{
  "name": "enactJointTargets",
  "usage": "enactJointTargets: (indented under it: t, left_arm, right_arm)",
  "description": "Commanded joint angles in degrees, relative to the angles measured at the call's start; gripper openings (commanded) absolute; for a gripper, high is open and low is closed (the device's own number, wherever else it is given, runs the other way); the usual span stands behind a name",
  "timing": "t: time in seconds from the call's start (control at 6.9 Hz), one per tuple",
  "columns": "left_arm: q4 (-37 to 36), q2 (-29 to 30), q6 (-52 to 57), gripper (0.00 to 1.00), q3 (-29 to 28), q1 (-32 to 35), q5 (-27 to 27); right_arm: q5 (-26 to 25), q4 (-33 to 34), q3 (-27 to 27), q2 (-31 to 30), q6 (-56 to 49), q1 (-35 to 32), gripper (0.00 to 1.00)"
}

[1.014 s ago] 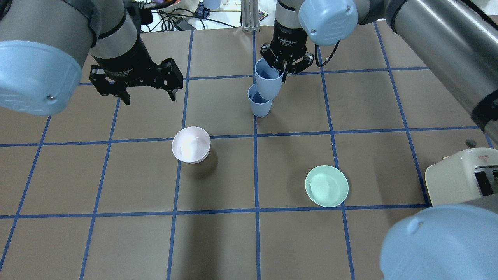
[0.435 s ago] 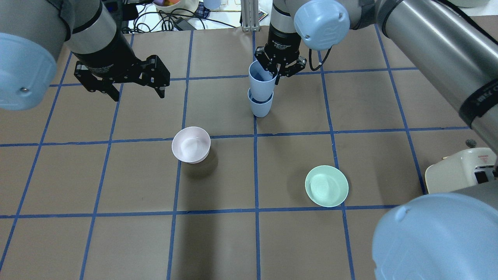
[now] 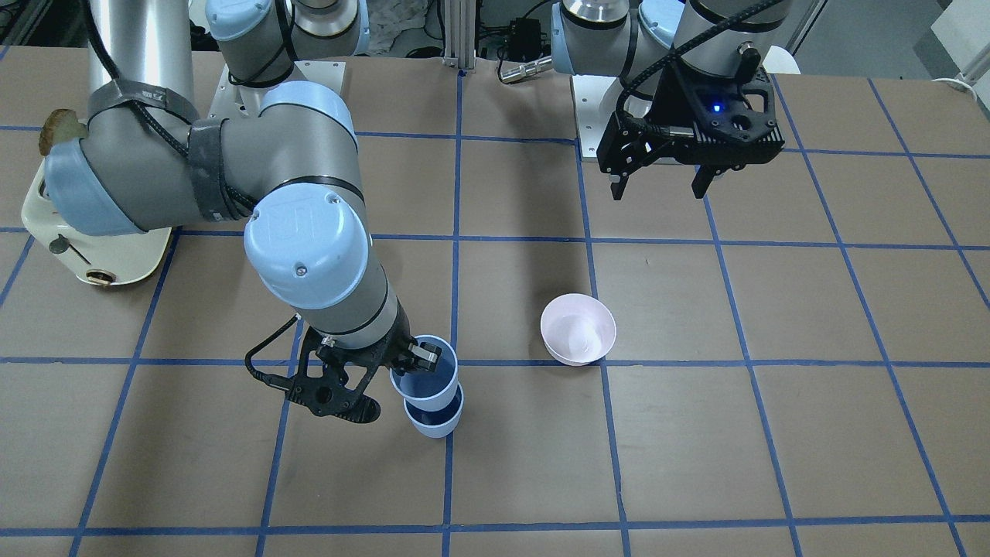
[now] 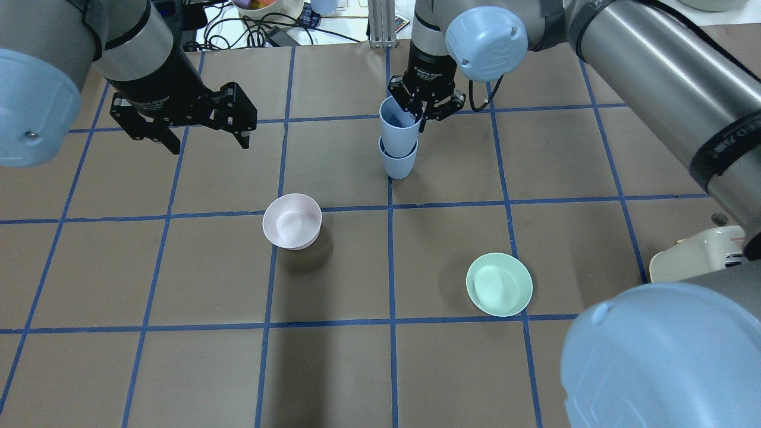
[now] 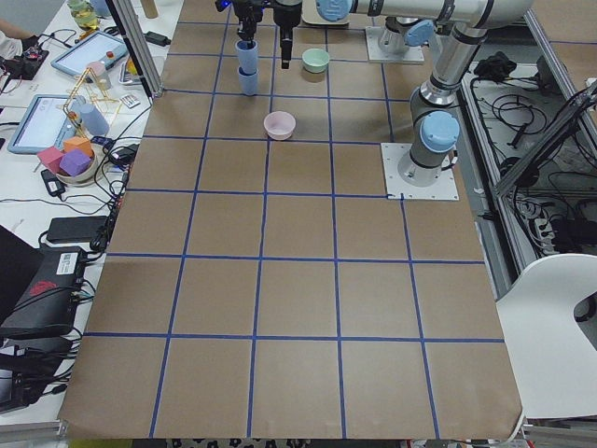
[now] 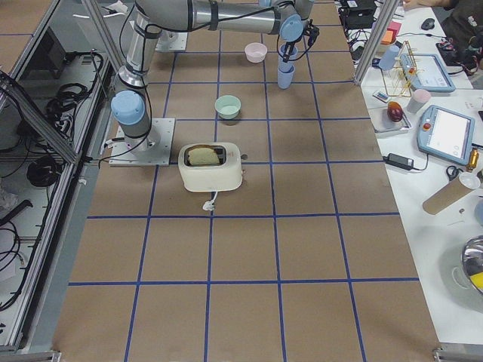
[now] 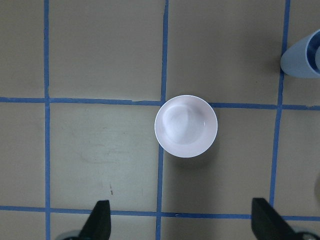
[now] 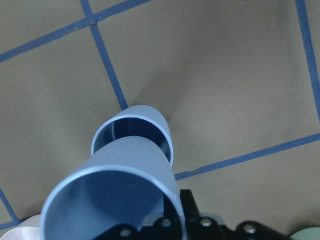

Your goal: Stack blue cups with both arms

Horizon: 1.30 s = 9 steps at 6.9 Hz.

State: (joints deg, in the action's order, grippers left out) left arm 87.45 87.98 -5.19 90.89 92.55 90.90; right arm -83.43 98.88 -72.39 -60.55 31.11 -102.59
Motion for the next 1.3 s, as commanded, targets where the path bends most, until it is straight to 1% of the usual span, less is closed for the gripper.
enactJointTargets:
  t: [0.0, 0.43, 0.58, 0.72, 0.87, 1.01, 1.16]
  left_arm:
    - [-0.08, -0.01, 0.0, 1.0, -0.1, -0.09, 0.07]
    - [0.27, 0.08, 0.0, 1.0, -1.16, -0.09, -0.11]
    - [0.27, 0.08, 0.0, 1.0, -1.16, -0.09, -0.11]
    - [0.27, 0.08, 0.0, 1.0, -1.16, -0.09, -0.2]
    - [0.27, 0.08, 0.0, 1.0, -1.16, -0.09, -0.11]
    - [0.27, 0.08, -0.09, 1.0, -1.07, -0.09, -0.11]
    - [0.27, 0.08, -0.09, 1.0, -1.07, 0.0, -0.11]
  right_arm:
    - [-0.59, 1.21, 0.05, 0.08, 0.09, 0.02, 0.99]
    - [-0.85, 1.31, 0.84, -0.53, 0.09, 0.28, 1.0]
    - [-4.68, 0.79, 1.8, -1.84, -1.82, 0.98, 1.0]
    - [-7.07, 0.17, 1.12, -3.33, -5.76, 1.25, 1.0]
    - [-7.1, -0.96, 0.85, -4.13, -11.28, 2.99, 1.0]
    - [-6.92, -3.76, 0.76, -5.79, -18.73, 6.32, 1.0]
    - [-6.57, -7.09, -0.2, -8.94, -26.38, 9.83, 1.0]
